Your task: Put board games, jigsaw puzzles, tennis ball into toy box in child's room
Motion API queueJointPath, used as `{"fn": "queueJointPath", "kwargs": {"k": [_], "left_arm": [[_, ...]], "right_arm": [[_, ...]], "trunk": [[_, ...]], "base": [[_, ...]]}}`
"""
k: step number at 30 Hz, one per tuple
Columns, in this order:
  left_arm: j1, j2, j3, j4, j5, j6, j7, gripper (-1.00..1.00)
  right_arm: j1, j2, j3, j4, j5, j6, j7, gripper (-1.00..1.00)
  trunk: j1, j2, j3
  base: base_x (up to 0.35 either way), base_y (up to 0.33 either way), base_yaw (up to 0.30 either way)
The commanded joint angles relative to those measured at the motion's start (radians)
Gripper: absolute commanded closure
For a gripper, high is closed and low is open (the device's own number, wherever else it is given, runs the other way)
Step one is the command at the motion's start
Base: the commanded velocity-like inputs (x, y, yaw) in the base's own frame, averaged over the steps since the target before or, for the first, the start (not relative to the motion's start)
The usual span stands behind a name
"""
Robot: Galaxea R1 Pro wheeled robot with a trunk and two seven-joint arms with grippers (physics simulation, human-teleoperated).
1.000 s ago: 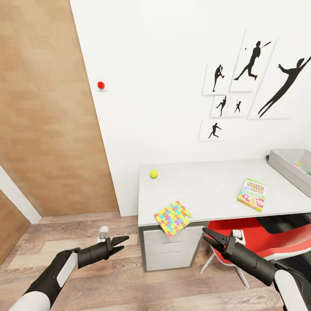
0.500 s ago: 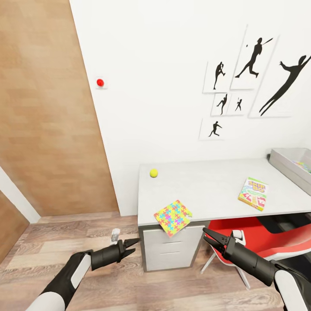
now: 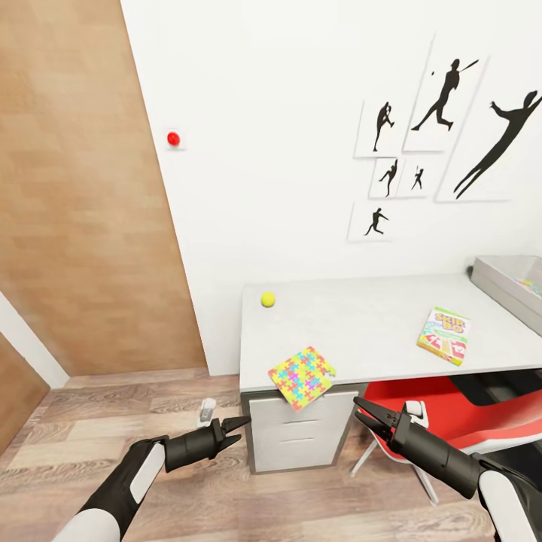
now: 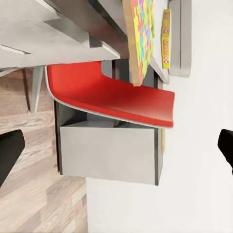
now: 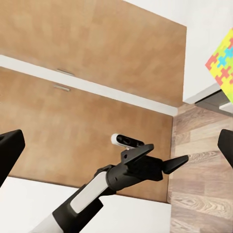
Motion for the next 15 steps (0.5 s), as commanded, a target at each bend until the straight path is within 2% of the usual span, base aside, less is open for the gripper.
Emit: {"fn": "queueJointPath", "kwargs": {"k": [1,12,15], "left_arm": [[-0.001,0.0,0.001,0.0,0.003,0.006,-0.001,-1.0],[-0.001,0.002,0.002,0.0,0.007,0.006,-0.002,-1.0],[-0.001,0.002,0.003,0.0,0.008,0.006,-0.003,-1.0]], "right_arm": [[-0.001,0.0,-0.001,0.0,0.004,0.005,0.007,-1.0],[-0.001,0.005,0.001,0.003,0.004,0.004,0.003,-1.0],[-0.001,0.009,0.001,0.003,0.01,0.001,-0.032,-1.0]], "trunk": [[0.004,-0.008,-0.004],[0.046,-0.085,-0.039],[0.058,-0.106,-0.048]], "base": [[0.0,0.0,0.0],[0.0,0.0,0.0],[0.0,0.0,0.0]]}}
